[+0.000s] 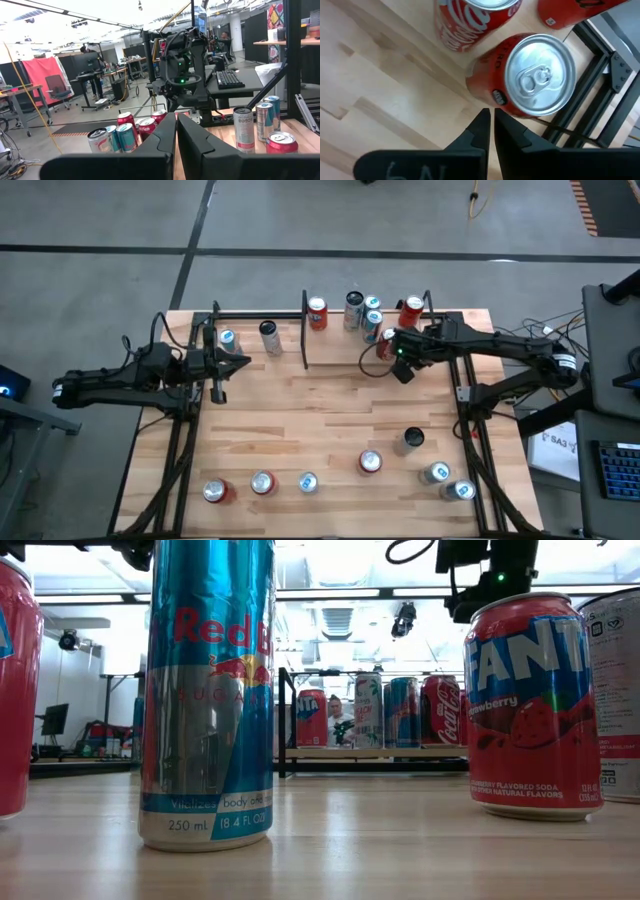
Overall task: Place canned beverage on shelf
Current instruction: Put the dark red soda can on the shelf
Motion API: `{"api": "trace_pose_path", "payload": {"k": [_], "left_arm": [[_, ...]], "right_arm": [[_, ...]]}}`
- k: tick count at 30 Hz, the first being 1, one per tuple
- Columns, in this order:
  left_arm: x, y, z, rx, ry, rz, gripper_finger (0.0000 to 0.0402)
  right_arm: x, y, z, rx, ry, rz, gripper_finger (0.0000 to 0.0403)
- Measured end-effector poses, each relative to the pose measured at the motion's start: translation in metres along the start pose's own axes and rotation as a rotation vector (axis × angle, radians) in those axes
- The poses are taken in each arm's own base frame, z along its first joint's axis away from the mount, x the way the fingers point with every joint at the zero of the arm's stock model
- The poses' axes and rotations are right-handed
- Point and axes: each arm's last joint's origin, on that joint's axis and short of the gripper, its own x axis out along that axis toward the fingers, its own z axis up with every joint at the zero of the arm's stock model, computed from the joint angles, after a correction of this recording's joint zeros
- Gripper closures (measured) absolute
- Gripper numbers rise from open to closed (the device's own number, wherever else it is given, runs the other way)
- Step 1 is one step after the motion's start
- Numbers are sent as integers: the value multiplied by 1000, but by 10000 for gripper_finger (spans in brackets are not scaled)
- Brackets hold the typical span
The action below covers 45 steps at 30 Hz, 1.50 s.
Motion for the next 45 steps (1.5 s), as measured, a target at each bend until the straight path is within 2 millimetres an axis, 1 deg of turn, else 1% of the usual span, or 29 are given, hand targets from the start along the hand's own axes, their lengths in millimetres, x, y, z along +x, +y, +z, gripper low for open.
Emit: {"api": "trace_pose_path", "payload": {"k": [9, 13, 20, 26, 36, 45], "left_arm": [[0, 0, 0, 0, 1, 0, 402], [0, 0, 0, 0, 1, 0, 402], [0, 0, 0, 0, 1, 0, 402], [0, 0, 0, 0, 1, -1, 402], [0, 0, 0, 0, 0, 0, 402], [0, 0, 0, 0, 1, 0, 402]], "right_arm": [[6, -11, 8, -18, 9, -19, 390], [8, -16, 11, 6, 9, -26, 390], [11, -19, 20, 47, -51, -7, 390], [13, -26, 24, 79, -62, -23, 390], [16, -34, 33, 84, -113, -31, 390], [18, -42, 37, 90, -124, -41, 390]]}}
